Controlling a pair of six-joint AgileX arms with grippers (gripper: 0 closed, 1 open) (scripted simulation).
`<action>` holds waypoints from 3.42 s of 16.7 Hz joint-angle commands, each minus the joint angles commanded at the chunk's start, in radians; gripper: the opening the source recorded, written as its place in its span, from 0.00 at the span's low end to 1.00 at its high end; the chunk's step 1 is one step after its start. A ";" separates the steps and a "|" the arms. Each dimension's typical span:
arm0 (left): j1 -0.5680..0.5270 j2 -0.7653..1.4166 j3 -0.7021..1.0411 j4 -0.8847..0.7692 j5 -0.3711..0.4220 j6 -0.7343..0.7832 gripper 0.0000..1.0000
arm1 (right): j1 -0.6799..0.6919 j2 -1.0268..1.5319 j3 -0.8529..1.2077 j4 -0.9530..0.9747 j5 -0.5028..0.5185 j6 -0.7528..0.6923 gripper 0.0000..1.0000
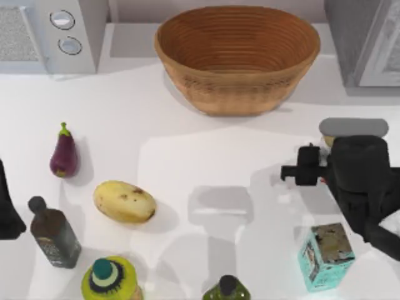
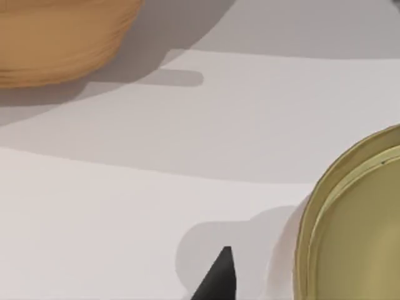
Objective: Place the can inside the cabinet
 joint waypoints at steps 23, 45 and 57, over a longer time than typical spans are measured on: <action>0.000 0.000 0.000 0.000 0.000 0.000 1.00 | 0.007 -0.477 0.240 -0.725 0.005 -0.017 0.00; 0.000 0.000 0.000 0.000 0.000 0.000 1.00 | -0.512 -1.834 -0.520 -0.762 -0.455 -0.303 0.00; 0.000 0.000 0.000 0.000 0.000 0.000 1.00 | -0.454 -1.440 -0.053 -0.887 -0.395 -0.295 0.00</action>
